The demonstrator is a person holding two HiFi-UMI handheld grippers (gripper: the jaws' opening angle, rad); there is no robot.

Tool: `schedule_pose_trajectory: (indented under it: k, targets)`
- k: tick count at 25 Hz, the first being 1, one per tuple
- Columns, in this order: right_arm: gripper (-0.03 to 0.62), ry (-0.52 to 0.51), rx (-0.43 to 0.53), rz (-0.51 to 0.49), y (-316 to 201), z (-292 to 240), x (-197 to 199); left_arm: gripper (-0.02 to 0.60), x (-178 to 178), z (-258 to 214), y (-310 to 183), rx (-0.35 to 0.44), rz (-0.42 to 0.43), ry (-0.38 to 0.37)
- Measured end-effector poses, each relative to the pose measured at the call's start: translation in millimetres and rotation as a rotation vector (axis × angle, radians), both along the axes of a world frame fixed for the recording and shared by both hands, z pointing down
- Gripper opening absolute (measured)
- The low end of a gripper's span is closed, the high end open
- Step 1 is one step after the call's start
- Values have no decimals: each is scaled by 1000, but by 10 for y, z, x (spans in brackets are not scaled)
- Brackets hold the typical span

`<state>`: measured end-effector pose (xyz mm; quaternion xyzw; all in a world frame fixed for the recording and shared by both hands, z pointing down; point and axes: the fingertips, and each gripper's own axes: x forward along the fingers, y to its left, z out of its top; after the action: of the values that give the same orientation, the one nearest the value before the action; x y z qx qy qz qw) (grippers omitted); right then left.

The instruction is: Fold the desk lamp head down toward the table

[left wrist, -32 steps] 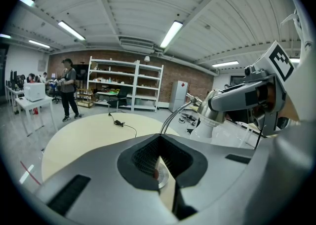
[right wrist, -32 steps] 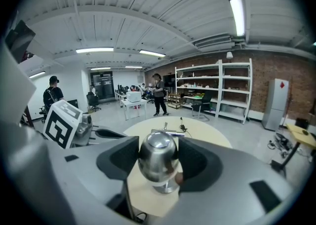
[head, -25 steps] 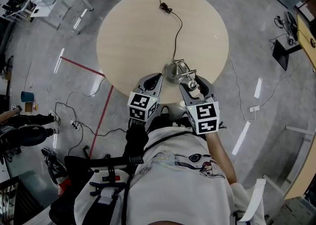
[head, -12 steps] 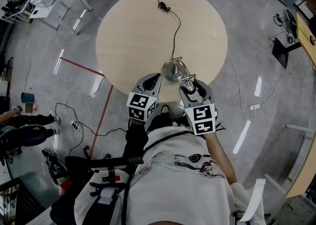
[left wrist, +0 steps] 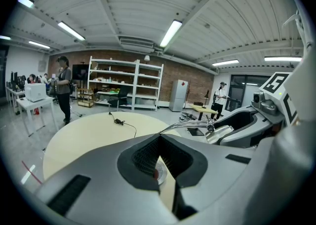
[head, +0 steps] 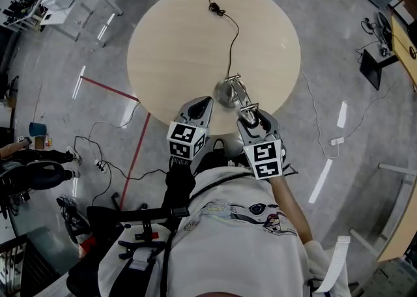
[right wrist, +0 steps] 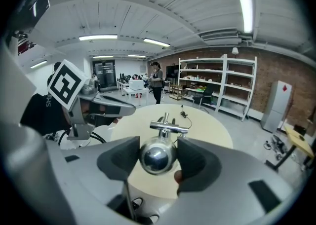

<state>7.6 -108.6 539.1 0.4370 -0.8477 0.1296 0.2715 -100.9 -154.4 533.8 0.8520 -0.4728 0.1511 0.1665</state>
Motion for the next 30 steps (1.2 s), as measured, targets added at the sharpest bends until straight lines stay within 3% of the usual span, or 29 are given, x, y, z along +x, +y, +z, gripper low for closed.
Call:
schedule_pose_trajectory:
  k: [12, 30]
  targets:
    - [242, 34, 45, -25, 99, 324, 17, 2, -7, 82, 25, -17, 7, -30]
    - [233, 136, 21, -72, 235, 887, -28, 3, -98, 98, 82, -17, 5, -51]
